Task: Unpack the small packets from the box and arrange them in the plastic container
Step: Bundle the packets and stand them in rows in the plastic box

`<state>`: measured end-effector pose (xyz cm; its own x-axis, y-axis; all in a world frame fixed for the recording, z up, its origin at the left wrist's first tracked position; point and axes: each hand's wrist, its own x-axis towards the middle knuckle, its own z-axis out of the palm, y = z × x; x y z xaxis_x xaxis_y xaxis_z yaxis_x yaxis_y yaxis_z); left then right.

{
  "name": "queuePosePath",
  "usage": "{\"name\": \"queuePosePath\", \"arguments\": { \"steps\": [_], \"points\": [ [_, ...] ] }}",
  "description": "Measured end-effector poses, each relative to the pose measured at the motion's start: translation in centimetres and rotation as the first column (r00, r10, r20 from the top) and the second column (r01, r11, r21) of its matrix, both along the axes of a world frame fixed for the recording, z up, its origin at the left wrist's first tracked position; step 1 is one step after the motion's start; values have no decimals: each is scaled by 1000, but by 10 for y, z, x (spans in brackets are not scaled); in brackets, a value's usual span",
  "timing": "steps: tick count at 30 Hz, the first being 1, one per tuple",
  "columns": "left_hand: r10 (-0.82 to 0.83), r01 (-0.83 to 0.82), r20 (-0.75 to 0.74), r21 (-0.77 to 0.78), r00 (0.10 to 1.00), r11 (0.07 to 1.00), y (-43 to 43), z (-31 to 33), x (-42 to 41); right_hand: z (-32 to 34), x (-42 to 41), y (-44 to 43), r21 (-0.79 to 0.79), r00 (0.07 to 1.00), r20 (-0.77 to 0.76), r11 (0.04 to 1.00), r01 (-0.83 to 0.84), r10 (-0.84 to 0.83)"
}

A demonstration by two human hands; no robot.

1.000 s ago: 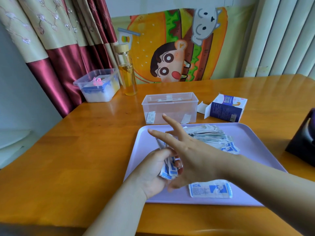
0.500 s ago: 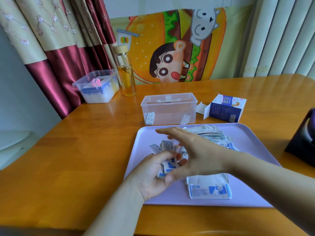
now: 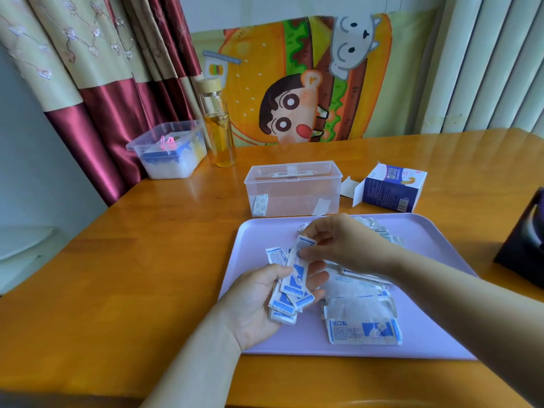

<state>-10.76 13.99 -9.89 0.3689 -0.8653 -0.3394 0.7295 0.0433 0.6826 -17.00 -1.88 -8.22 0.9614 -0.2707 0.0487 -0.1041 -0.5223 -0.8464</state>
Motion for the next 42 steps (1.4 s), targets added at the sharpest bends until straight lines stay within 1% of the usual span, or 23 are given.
{"name": "queuePosePath", "arguments": {
  "steps": [4, 7, 9, 10, 12, 13, 14, 15, 16, 18, 20, 25, 27, 29, 31, 33, 35, 36, 37, 38, 39, 40, 42],
  "points": [
    [-15, 8, 175, 42, 984, 999, 3, -4, 1, 5, 2, -3, 3, 999, 32, 1000, 22, -22],
    [-36, 25, 216, 57, 976, 998, 3, -4, 2, 13, 6, -7, 44, 995, 81, 998, 49, -52],
    [-54, 40, 244, 64, 968, 997, 3, -3, 1, 23, 7, -10, 181, 990, 127, 983, 45, -69],
    [-61, 44, 262, 69, 963, 997, 3, -2, 1, 28, 7, -12, 309, 987, 146, 951, 20, -69],
    [-68, 47, 290, 78, 955, 996, 3, -3, 0, 38, 3, -17, 561, 992, 128, 826, -52, -24],
    [-73, 47, 320, 88, 944, 995, 2, -4, 0, 42, 1, -17, 609, 995, 97, 788, -88, 36],
    [-85, 50, 361, 105, 929, 993, 2, -4, 0, 42, 0, -15, 585, 994, 52, 803, -112, 101],
    [-98, 54, 400, 121, 911, 991, 0, -5, 0, 39, 0, -13, 489, 988, -8, 863, -130, 154],
    [-108, 55, 428, 134, 897, 989, -1, -6, 0, 35, 0, -11, 335, 981, -75, 931, -145, 180],
    [-120, 48, 485, 158, 867, 986, -4, -6, -1, 27, 0, -3, 77, 971, -168, 984, -159, 170],
    [-128, 27, 538, 192, 833, 981, -6, -8, 0, 23, 2, 3, 4, 975, -173, 990, -141, 139],
    [-118, -26, 602, 225, 790, 974, -8, -10, 4, 18, 10, 5, -68, 1000, -8, 998, 3, -3],
    [-85, -38, 565, 202, 821, 979, -7, -10, 4, 17, 10, 2, -47, 998, 53, 998, 45, -42],
    [-28, -47, 448, 154, 894, 987, -7, -9, 3, 19, 8, -2, 41, 986, 123, 993, 110, -114],
    [61, -87, 230, 104, 971, 991, -7, -9, 5, 24, 7, -9, 305, 969, 152, 942, 140, -193],
    [146, -144, -37, 63, 989, 988, -7, -7, 8, 29, 4, -13, 643, 980, 73, 760, 96, -185],
    [178, -175, -208, 35, 962, 984, -9, -2, 7, 29, 2, -11, 806, 997, -18, 588, 61, -78],
    [164, -163, -228, 26, 960, 986, -10, -1, 6, 26, 2, -8, 815, 999, -42, 577, 53, -33],
    [143, -142, -223, 21, 964, 990, -11, 1, 4, 21, 4, -4, 777, 998, -60, 627, 58, -18],
    [124, -124, -212, 17, 969, 992, -12, 2, 3, 15, 6, 1, 673, 997, -71, 737, 70, -30],
    [108, -108, -209, 12, 972, 994, -13, 4, 0, 9, 8, 5, 507, 995, -70, 857, 95, -68],
    [100, -102, -214, 3, 972, 995, -13, 5, -1, 4, 9, 8, 329, 992, -47, 937, 122, -113],
    [111, -111, -238, 11, 965, 994, -13, 6, -2, -1, 11, 12, 107, 988, 21, 983, 152, -155]
  ]
}}
